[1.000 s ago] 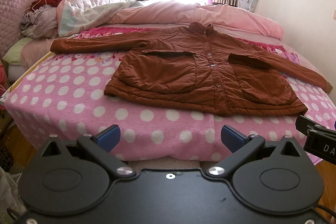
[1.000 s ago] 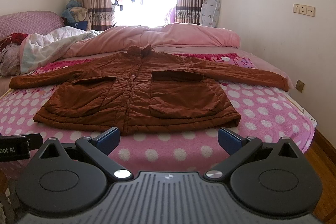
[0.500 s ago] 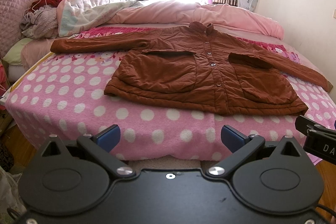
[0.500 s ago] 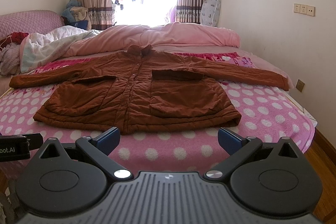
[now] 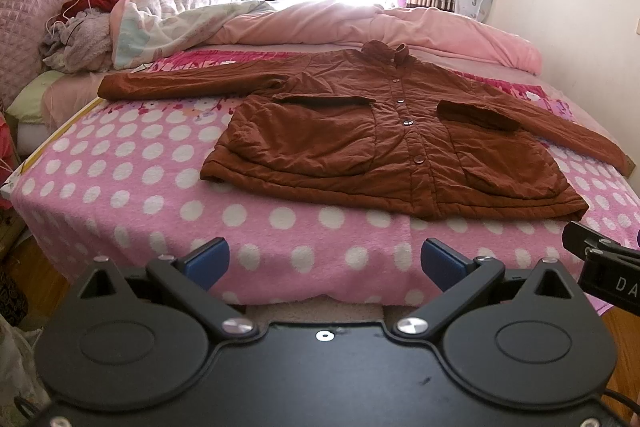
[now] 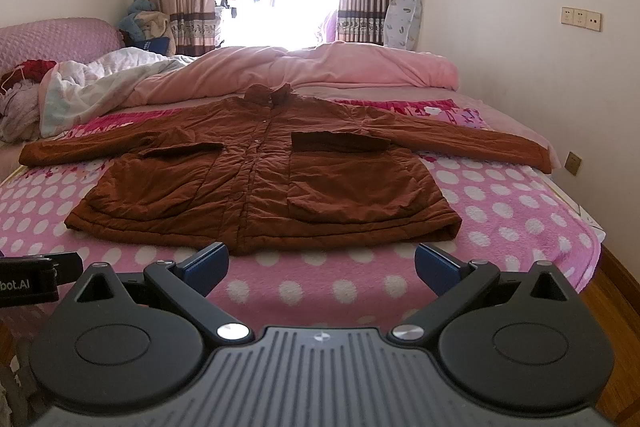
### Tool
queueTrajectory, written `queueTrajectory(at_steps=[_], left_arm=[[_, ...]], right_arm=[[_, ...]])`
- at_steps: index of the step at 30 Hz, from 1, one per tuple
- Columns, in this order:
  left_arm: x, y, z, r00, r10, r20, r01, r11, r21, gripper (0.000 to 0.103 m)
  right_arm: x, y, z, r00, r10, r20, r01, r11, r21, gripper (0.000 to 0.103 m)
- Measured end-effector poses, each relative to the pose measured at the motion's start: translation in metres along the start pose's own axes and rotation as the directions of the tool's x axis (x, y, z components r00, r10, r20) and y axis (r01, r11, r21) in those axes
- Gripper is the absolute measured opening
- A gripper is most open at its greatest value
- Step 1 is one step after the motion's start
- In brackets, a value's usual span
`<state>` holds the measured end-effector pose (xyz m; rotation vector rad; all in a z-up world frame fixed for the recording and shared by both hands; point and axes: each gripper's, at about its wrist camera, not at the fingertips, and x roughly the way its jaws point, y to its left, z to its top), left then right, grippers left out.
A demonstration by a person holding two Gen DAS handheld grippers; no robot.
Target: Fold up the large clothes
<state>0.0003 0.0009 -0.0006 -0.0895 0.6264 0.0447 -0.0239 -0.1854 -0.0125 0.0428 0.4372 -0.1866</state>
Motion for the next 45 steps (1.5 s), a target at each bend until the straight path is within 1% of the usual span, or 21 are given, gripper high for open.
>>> queueTrajectory(at_steps=[37, 41, 45], left_arm=[[0.0, -0.001, 0.001, 1.0, 0.001, 0.003, -0.001, 1.0, 0.004, 0.103], [0.0, 0.002, 0.005, 1.0, -0.001, 0.011, 0.001, 1.0, 0.003, 0.103], [0.01, 0.013, 0.019, 0.999, 0.009, 0.032, -0.008, 1.0, -0.019, 0.103]], right_arm=[[0.0, 0.003, 0.002, 1.0, -0.002, -0.001, 0.002, 1.0, -0.003, 0.103], [0.0, 0.004, 0.001, 1.0, -0.001, 0.0, 0.001, 1.0, 0.001, 0.103], [0.009, 0.005, 0.013, 1.0, -0.007, 0.016, 0.007, 1.0, 0.012, 0.103]])
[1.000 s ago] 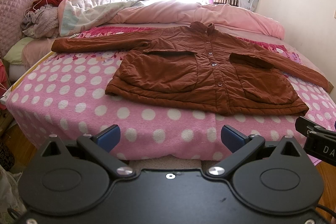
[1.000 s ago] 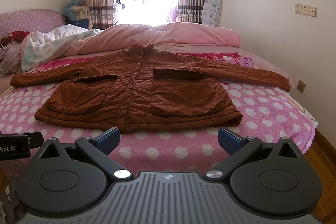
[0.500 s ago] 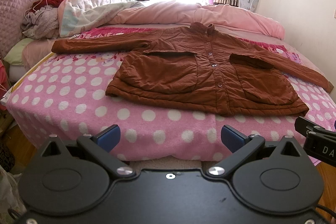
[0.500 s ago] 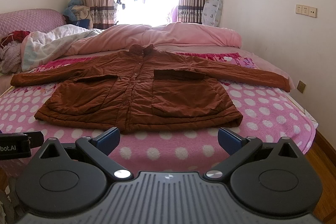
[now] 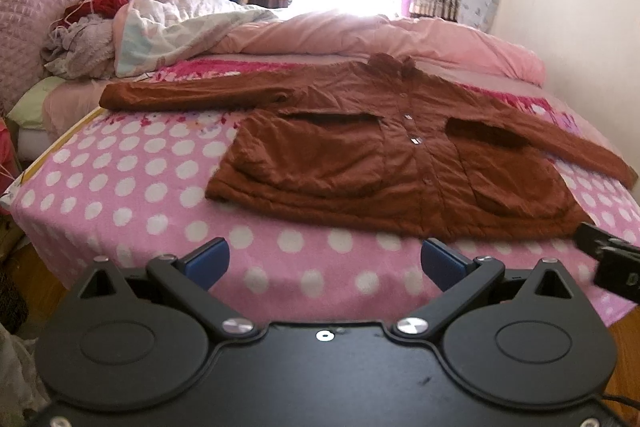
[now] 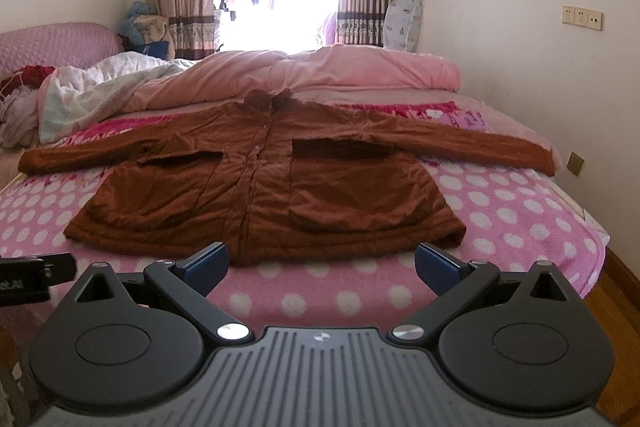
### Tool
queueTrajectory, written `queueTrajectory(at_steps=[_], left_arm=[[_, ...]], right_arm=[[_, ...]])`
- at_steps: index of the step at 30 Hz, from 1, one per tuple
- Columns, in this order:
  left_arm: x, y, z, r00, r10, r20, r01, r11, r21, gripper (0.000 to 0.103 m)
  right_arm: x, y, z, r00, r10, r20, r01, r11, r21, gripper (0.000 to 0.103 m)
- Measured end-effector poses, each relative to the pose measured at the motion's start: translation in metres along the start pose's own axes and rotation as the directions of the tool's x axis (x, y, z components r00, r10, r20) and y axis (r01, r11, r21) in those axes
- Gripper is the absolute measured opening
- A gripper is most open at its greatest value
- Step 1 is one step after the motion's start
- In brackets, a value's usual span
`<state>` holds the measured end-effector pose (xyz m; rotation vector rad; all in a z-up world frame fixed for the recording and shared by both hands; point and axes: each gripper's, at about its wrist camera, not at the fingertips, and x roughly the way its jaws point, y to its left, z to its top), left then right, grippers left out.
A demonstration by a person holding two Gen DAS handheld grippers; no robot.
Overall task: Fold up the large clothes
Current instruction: 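Grasp the coat sleeve cuff with the left tool while the right tool approaches the coat front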
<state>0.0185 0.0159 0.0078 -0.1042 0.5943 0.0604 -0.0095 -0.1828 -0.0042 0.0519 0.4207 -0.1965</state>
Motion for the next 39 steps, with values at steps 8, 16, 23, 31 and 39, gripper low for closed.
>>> queueTrajectory(at_steps=[8, 16, 23, 31, 39], left_arm=[[0.045, 0.054, 0.048, 0.997, 0.063, 0.038, -0.059, 0.994, -0.093, 0.103], [0.119, 0.145, 0.109, 0.984, 0.137, 0.111, -0.102, 0.957, -0.272, 0.103], [0.203, 0.25, 0.151, 0.966, 0.199, 0.165, -0.093, 0.862, -0.498, 0.101], [0.288, 0.347, 0.169, 0.964, 0.228, 0.134, -0.066, 0.699, -0.712, 0.094], [0.348, 0.413, 0.175, 0.967, 0.23, 0.105, -0.039, 0.545, -0.837, 0.076]], right_arm=[[0.045, -0.005, 0.043, 0.997, -0.061, 0.038, 0.061, 0.998, -0.007, 0.103], [0.123, -0.003, 0.09, 0.996, -0.065, 0.062, 0.065, 0.998, 0.002, 0.103], [0.195, 0.008, 0.127, 0.997, -0.008, 0.072, 0.004, 0.998, 0.062, 0.103], [0.275, 0.04, 0.144, 1.0, 0.002, -0.009, -0.001, 0.997, 0.083, 0.103], [0.327, 0.064, 0.14, 0.994, 0.012, -0.107, -0.007, 0.999, 0.043, 0.103]])
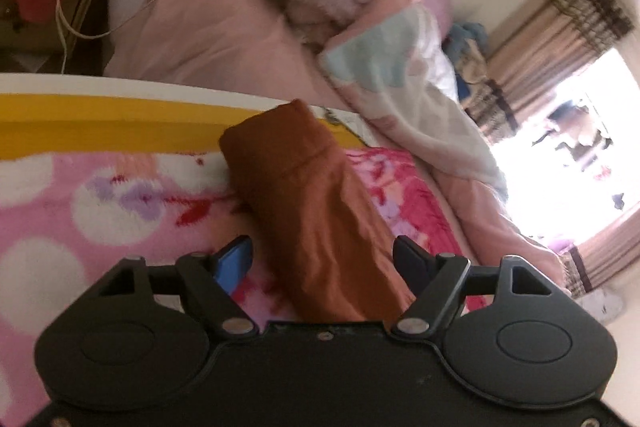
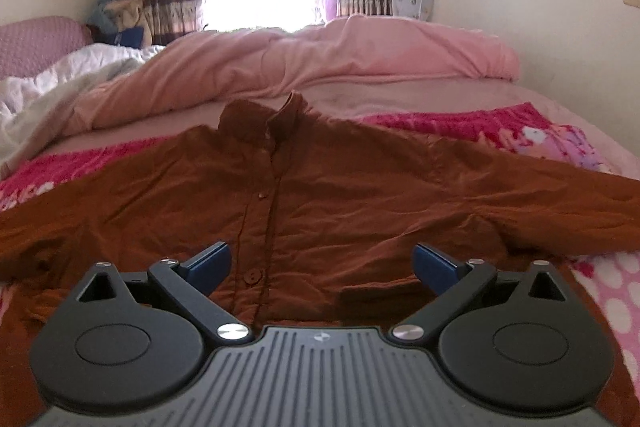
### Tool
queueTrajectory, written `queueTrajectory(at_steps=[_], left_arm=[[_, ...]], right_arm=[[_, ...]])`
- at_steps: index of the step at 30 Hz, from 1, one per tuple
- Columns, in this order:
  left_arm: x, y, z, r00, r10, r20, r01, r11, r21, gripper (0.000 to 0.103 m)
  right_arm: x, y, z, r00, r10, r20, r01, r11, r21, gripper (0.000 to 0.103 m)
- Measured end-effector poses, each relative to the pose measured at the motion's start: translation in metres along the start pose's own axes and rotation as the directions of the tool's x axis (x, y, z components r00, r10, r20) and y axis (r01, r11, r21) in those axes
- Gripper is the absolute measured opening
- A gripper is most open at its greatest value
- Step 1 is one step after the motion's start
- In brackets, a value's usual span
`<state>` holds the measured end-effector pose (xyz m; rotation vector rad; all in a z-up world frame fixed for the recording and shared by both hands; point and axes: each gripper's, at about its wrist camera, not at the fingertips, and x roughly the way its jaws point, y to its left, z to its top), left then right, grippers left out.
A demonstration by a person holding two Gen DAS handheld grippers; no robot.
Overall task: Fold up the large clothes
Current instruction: 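Grasp the coat sleeve cuff with the left tool while the right tool approaches the coat front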
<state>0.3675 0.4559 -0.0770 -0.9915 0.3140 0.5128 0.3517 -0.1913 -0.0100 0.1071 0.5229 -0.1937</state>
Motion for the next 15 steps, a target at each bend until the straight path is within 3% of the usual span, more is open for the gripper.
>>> queueTrajectory(at_steps=[2, 4, 9, 12, 15], left_arm=[[0.01, 0.002, 0.003, 1.0, -0.003, 0.002, 0.003, 1.0, -0.009, 0.066], [0.017, 0.002, 0.007, 1.0, 0.01, 0.003, -0.01, 1.0, -0.01, 0.037], [0.02, 0.002, 0.006, 1.0, -0.01, -0.016, 0.01, 1.0, -0.023, 0.006], [0.009, -0.013, 0.004, 0.999, -0.052, 0.014, 0.052, 0.999, 0.006, 0.005], [-0.003, -0.042, -0.001, 0.99, -0.143, 0.017, 0.142, 0.989, 0.035, 0.005]], right_arm=[[0.007, 0.003, -0.001, 1.0, 0.005, -0.014, -0.005, 1.0, -0.004, 0.103], [0.013, 0.005, -0.001, 1.0, 0.005, -0.022, -0.005, 1.0, -0.012, 0.103], [0.028, 0.003, -0.003, 0.998, -0.018, -0.057, 0.018, 1.0, -0.002, 0.103], [0.034, -0.006, -0.004, 0.996, -0.029, -0.081, 0.031, 0.999, 0.021, 0.103], [0.033, -0.014, -0.004, 0.995, -0.031, -0.091, 0.034, 0.999, 0.033, 0.103]])
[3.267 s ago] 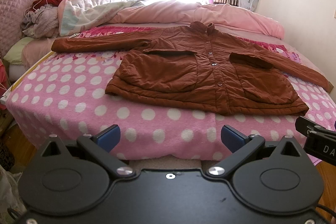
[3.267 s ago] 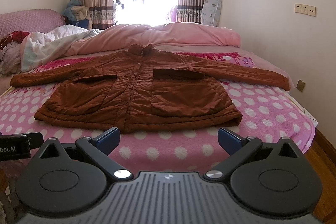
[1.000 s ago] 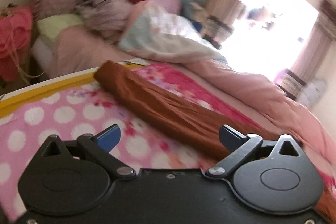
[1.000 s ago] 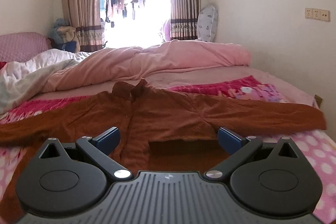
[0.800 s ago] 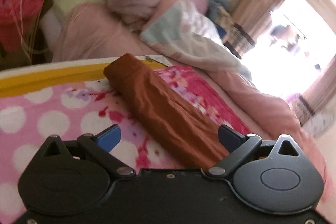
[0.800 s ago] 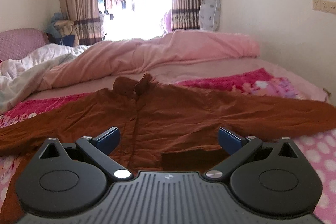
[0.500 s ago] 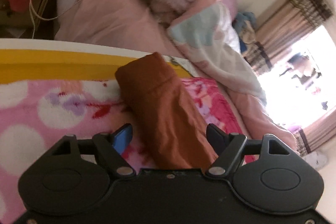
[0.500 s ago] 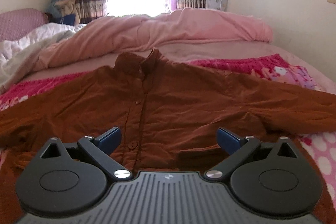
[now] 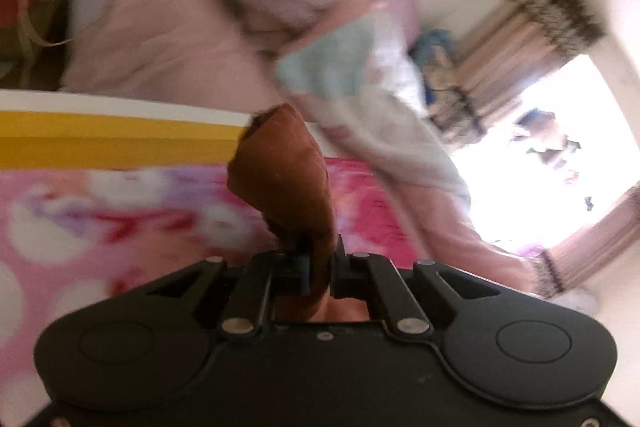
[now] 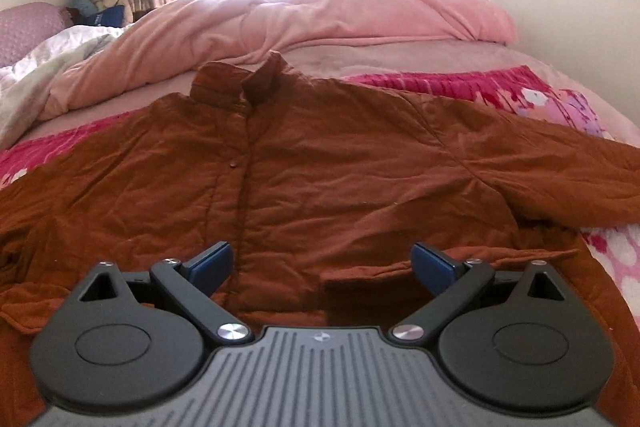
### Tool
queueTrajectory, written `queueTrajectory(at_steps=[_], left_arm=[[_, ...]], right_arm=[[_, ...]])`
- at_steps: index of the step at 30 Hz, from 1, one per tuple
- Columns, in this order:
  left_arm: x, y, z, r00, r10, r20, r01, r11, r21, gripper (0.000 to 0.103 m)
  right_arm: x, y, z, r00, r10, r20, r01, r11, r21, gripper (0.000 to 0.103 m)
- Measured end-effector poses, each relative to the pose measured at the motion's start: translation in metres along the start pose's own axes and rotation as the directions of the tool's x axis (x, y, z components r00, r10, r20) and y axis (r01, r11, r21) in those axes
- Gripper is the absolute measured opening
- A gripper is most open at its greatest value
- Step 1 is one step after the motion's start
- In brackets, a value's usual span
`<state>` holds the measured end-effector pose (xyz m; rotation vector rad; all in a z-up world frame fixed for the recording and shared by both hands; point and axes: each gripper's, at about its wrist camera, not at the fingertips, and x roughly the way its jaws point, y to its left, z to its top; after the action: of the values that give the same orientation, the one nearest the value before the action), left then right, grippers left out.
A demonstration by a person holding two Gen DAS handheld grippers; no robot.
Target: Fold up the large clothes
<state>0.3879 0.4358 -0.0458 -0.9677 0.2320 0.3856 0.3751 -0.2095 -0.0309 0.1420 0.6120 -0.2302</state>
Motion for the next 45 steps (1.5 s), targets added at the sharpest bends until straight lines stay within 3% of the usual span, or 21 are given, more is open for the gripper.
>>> queueTrajectory(at_steps=[2, 4, 5, 7, 8, 12, 15, 16, 17, 18, 20, 23, 25, 27, 30, 31, 33, 34, 38, 42, 45], left_arm=[[-0.01, -0.032, -0.009, 0.999, -0.054, -0.001, 0.054, 0.997, 0.049, 0.005], [-0.018, -0.075, -0.026, 0.985, -0.169, -0.04, 0.172, 0.981, 0.094, 0.005], [-0.021, -0.095, -0.036, 0.975, -0.214, -0.066, 0.22, 0.969, 0.11, 0.005], [-0.026, -0.144, -0.065, 0.935, -0.326, -0.139, 0.345, 0.928, 0.144, 0.005], [-0.029, -0.167, -0.083, 0.908, -0.378, -0.183, 0.406, 0.901, 0.153, 0.005], [-0.033, -0.249, -0.17, 0.756, -0.532, -0.382, 0.609, 0.785, 0.112, 0.011], [-0.025, -0.288, -0.24, 0.664, -0.51, -0.547, 0.658, 0.746, 0.101, 0.075], [-0.021, -0.295, -0.258, 0.643, -0.484, -0.594, 0.66, 0.744, 0.107, 0.074], [-0.019, -0.297, -0.267, 0.636, -0.458, -0.622, 0.654, 0.747, 0.119, 0.074], [-0.017, -0.295, -0.272, 0.635, -0.44, -0.635, 0.65, 0.749, 0.131, 0.074], [-0.018, -0.285, -0.267, 0.667, -0.419, -0.617, 0.633, 0.756, 0.17, 0.074], [-0.017, -0.254, -0.236, 0.766, -0.344, -0.542, 0.551, 0.787, 0.279, 0.074], [-0.019, -0.237, -0.222, 0.821, -0.299, -0.486, 0.491, 0.804, 0.335, 0.074], [-0.015, -0.221, -0.21, 0.859, -0.251, -0.446, 0.426, 0.833, 0.352, 0.073], [-0.008, -0.198, -0.198, 0.868, -0.233, -0.438, 0.391, 0.864, 0.316, 0.073], [-0.007, -0.195, -0.195, 0.87, -0.23, -0.437, 0.387, 0.867, 0.315, 0.073], [-0.008, -0.197, -0.193, 0.868, -0.234, -0.439, 0.395, 0.861, 0.322, 0.073], [-0.009, -0.201, -0.195, 0.862, -0.243, -0.445, 0.408, 0.854, 0.323, 0.073], [-0.014, -0.203, -0.2, 0.828, -0.279, -0.486, 0.465, 0.826, 0.318, 0.073], [0.022, -0.196, -0.224, 0.827, -0.179, -0.533, 0.401, 0.852, 0.337, 0.073], [0.04, -0.184, -0.236, 0.827, -0.12, -0.549, 0.368, 0.854, 0.368, 0.073]], right_arm=[[-0.003, -0.006, 0.001, 1.0, -0.004, 0.001, 0.004, 1.0, 0.002, 0.103], [-0.007, -0.013, 0.002, 1.0, 0.0, 0.006, 0.0, 1.0, 0.012, 0.103], [-0.011, -0.018, 0.002, 1.0, 0.005, 0.011, -0.005, 1.0, 0.021, 0.103], [-0.017, -0.025, 0.004, 1.0, 0.009, 0.02, -0.01, 0.999, 0.036, 0.103], [-0.021, -0.03, 0.004, 1.0, 0.012, 0.028, -0.013, 0.999, 0.044, 0.103], [-0.035, -0.049, 0.007, 0.998, 0.011, 0.058, -0.015, 0.997, 0.081, 0.103], [-0.039, -0.061, 0.009, 0.998, 0.01, 0.068, -0.018, 0.994, 0.111, 0.103], [-0.039, -0.064, 0.009, 0.998, 0.014, 0.066, -0.022, 0.993, 0.119, 0.103], [-0.039, -0.067, 0.01, 0.998, 0.024, 0.065, -0.032, 0.992, 0.126, 0.103], [-0.037, -0.069, 0.011, 0.997, 0.041, 0.07, -0.05, 0.99, 0.134, 0.103], [-0.03, -0.071, 0.013, 0.99, 0.115, 0.082, -0.127, 0.981, 0.146, 0.103], [-0.004, -0.071, 0.018, 0.954, 0.295, 0.047, -0.299, 0.936, 0.188, 0.103], [0.022, -0.068, 0.022, 0.934, 0.358, -0.007, -0.345, 0.904, 0.251, 0.103], [0.046, -0.059, 0.027, 0.919, 0.393, -0.041, -0.364, 0.882, 0.3, 0.091], [0.08, -0.038, 0.035, 0.91, 0.403, -0.097, -0.358, 0.881, 0.31, 0.089], [0.09, -0.032, 0.035, 0.913, 0.39, -0.121, -0.334, 0.884, 0.327, 0.084], [0.1, -0.023, 0.039, 0.906, 0.406, -0.116, -0.35, 0.876, 0.33, 0.046], [0.101, -0.02, 0.043, 0.898, 0.425, -0.112, -0.37, 0.869, 0.329, 0.016], [0.077, -0.024, 0.054, 0.898, 0.439, -0.033, -0.404, 0.852, 0.333, 0.01], [0.089, -0.033, 0.045, 0.933, 0.355, -0.061, -0.314, 0.885, 0.342, 0.01], [0.111, -0.049, 0.029, 0.921, 0.378, -0.091, -0.312, 0.859, 0.407, 0.012]])
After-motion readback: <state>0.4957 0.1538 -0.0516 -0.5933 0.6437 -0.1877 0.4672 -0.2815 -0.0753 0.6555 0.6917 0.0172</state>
